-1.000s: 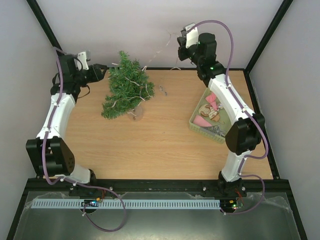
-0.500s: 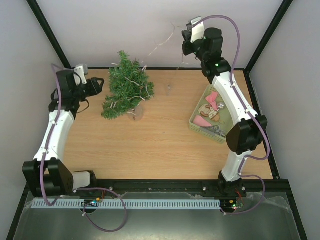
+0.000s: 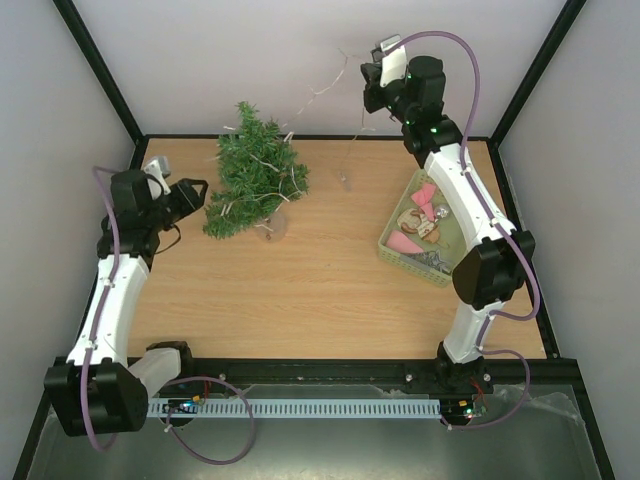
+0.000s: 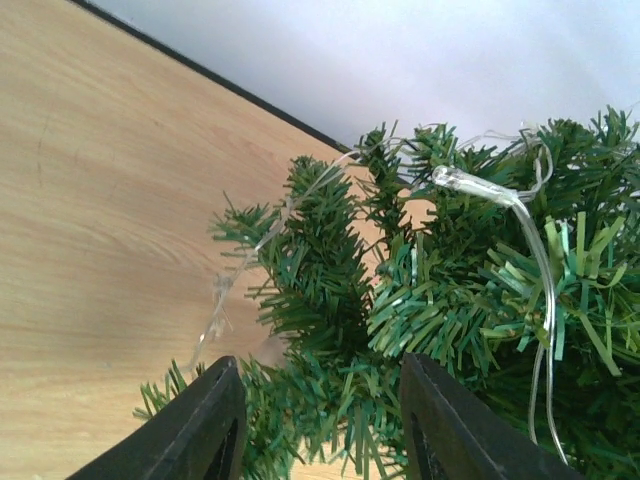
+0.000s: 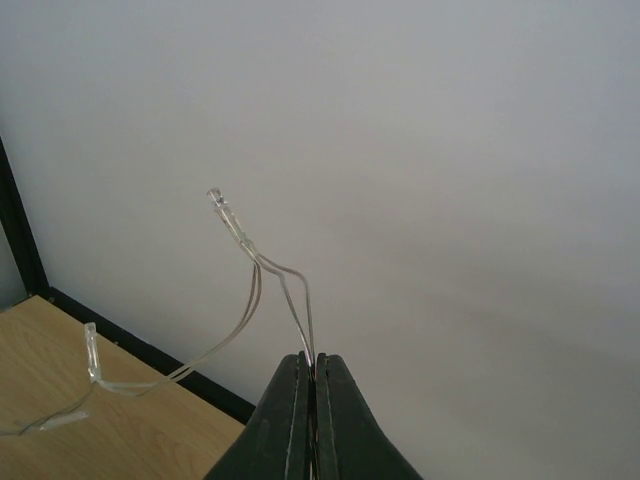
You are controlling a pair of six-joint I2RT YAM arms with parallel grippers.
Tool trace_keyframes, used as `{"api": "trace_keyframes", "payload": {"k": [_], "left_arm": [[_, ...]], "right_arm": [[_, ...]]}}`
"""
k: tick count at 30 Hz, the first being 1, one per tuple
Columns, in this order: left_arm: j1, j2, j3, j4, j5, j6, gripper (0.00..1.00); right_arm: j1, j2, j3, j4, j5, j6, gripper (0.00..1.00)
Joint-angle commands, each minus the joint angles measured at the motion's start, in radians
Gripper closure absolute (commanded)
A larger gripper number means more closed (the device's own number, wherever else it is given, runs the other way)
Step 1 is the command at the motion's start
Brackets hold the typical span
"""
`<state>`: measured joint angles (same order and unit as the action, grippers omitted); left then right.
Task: Decorate the small christmas tree
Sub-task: Wrap the decoration item around the Christmas tree.
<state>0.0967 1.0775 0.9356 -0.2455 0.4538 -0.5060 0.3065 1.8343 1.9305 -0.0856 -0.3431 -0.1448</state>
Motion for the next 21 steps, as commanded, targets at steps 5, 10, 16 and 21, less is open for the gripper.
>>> {"api": "trace_keyframes", "payload": {"k": [5, 10, 16, 21], "left_arm": [[0.009, -0.060, -0.107, -0.008, 0.095, -0.350, 0.56], [0.008, -0.136, -0.209, 0.072, 0.143, -0.720, 0.53], [0.005, -0.197, -0.188, 0.006, 0.067, -0.837, 0.48], [-0.010, -0.181, -0.228, 0.069, 0.079, -0.953, 0.49]], "right_arm": [[-0.003, -0.053, 0.003, -0.005, -0.027, 0.017, 0.98], [-0.003, -0.061, -0.005, -0.005, -0.028, 0.016, 0.98], [-0.002, -0.080, -0.031, 0.007, -0.031, 0.016, 0.98], [-0.001, -0.093, -0.042, 0.014, -0.030, 0.018, 0.98]]}}
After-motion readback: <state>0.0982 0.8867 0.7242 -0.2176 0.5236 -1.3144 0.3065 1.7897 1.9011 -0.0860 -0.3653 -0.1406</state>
